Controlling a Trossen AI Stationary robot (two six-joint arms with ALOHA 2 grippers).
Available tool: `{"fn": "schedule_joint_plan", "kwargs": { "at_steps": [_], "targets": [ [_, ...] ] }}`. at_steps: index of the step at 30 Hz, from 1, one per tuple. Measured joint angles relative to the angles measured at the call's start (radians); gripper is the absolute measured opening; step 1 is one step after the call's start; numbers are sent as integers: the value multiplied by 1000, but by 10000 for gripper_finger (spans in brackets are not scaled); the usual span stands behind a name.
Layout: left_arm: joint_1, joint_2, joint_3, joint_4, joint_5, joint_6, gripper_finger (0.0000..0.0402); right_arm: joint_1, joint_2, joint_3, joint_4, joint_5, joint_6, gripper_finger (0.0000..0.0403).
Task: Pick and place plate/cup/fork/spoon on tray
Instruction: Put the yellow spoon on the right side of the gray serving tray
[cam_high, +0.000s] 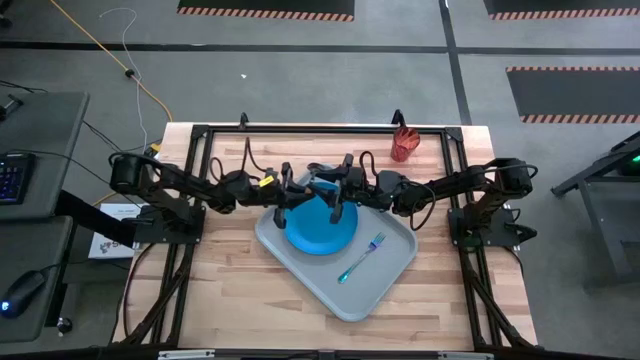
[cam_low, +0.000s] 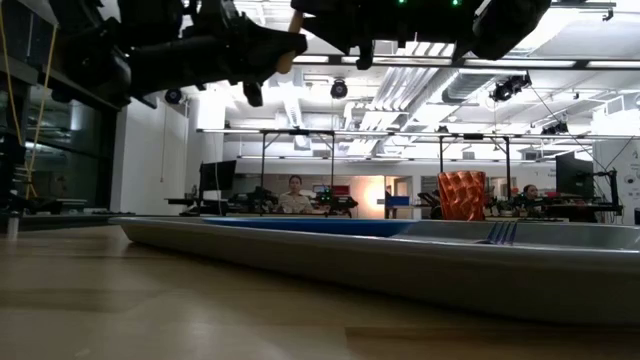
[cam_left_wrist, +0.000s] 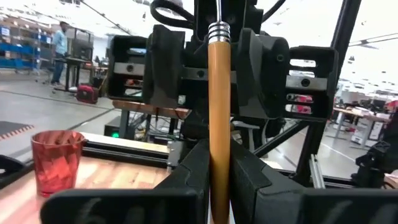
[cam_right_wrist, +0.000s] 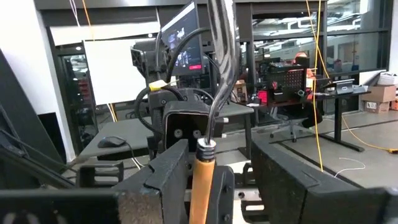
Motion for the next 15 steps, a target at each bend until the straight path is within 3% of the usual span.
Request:
{"fn": "schedule_joint_plan", "kwargs": {
  "at_steps": [10,15],
  "targets": [
    [1,16,13,1,-46,18,21,0,0,0,-5,-11,1,163],
    [1,16,13,0,-46,18,21,0,0,0,-7,-7,-6,119]
  ]
}}
